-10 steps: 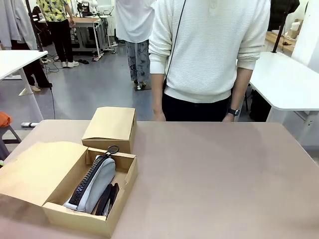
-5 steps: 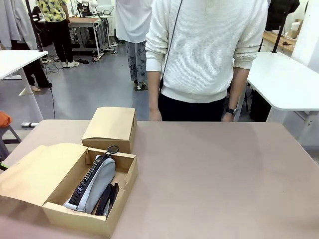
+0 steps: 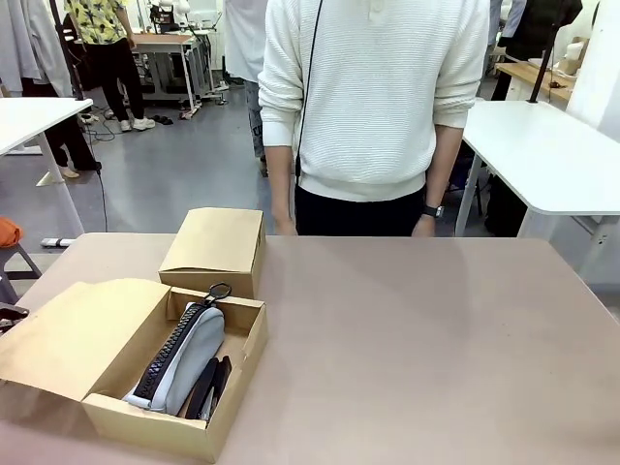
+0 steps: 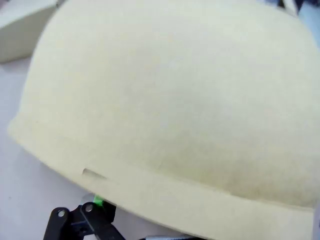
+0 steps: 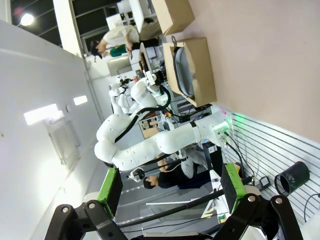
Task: Place items inside the box.
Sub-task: Close the lid of the Mailer Box closest to the robot.
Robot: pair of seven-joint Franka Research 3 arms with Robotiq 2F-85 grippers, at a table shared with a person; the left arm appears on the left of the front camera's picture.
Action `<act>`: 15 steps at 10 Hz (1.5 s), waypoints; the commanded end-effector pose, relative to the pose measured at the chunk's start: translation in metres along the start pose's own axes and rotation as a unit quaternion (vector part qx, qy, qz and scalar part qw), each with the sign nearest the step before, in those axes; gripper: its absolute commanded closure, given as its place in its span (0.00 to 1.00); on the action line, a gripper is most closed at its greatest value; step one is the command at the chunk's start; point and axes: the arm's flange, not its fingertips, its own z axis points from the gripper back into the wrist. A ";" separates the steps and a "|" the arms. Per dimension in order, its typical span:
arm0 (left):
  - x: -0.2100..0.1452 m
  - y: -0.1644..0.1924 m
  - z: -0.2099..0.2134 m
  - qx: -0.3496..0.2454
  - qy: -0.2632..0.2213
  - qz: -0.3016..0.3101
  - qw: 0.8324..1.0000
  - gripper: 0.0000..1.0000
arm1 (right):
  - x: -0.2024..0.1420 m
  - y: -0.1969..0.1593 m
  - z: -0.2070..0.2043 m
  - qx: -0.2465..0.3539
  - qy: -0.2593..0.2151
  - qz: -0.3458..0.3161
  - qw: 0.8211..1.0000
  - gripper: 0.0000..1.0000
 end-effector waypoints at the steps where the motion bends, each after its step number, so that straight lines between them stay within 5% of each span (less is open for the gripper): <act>1: 0.009 -0.009 -0.004 0.012 -0.092 0.024 0.995 0.00 | -0.001 0.004 0.001 0.001 -0.003 -0.008 1.000 0.00; 8: 0.136 -0.042 -0.004 0.087 -0.300 0.046 0.949 0.00 | -0.001 0.004 0.001 0.001 -0.003 -0.008 1.000 0.00; 10: 0.187 -0.062 -0.020 0.046 -0.341 0.051 0.938 0.00 | -0.001 0.004 0.001 0.001 -0.003 -0.008 1.000 0.00; 15: 0.229 -0.128 -0.111 -0.092 -0.285 0.019 0.954 0.00 | -0.001 0.004 0.001 0.001 -0.003 -0.008 1.000 0.00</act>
